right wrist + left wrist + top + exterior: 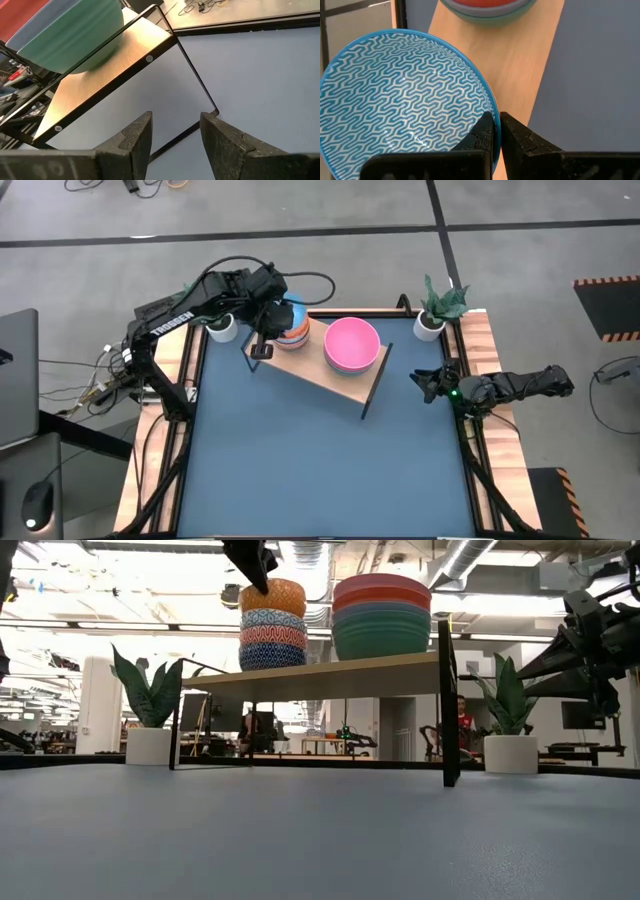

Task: Place and stack bowls onto a shelf
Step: Stack the printed blue bowl on the printed orange bowl on the shelf

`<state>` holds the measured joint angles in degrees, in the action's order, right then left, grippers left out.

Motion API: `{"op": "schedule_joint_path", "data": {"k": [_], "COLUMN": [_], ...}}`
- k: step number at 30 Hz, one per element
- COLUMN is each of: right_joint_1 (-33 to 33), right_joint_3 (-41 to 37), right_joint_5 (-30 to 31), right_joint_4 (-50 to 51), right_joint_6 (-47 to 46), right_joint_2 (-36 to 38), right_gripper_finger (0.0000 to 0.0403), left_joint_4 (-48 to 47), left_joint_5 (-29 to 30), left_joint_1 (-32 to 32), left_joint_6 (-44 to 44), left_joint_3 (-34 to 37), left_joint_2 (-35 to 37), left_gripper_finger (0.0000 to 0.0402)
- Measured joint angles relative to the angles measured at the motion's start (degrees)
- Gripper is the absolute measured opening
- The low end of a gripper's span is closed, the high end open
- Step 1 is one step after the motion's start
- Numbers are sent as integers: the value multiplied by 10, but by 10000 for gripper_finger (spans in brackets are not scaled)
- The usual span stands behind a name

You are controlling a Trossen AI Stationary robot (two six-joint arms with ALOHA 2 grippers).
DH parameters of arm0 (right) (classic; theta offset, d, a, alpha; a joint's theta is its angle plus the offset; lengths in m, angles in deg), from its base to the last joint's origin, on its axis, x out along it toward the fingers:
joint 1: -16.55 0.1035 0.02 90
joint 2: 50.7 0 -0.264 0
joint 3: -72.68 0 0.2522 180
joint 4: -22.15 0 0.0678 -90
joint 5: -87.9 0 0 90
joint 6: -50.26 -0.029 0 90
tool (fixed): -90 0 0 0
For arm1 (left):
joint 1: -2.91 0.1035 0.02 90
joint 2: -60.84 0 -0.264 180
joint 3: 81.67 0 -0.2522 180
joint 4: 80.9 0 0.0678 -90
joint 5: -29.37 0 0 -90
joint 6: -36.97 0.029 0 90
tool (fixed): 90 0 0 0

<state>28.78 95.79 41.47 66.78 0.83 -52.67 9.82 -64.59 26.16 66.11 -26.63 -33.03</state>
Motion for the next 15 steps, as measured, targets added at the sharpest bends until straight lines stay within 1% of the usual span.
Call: {"op": "schedule_joint_path", "data": {"k": [12, 15], "right_joint_1": [0, 0], "right_joint_3": [0, 0], "right_joint_5": [0, 0], "right_joint_4": [0, 0], "right_joint_6": [3, 4], "right_joint_2": [0, 0], "right_gripper_finger": [191, 191], "left_joint_4": [-1, -2], "left_joint_5": [-1, -3], "left_joint_1": [0, 0], "left_joint_6": [17, 24], "left_joint_3": [0, 0], "left_joint_2": [0, 0], "left_gripper_finger": [1, 9]}}
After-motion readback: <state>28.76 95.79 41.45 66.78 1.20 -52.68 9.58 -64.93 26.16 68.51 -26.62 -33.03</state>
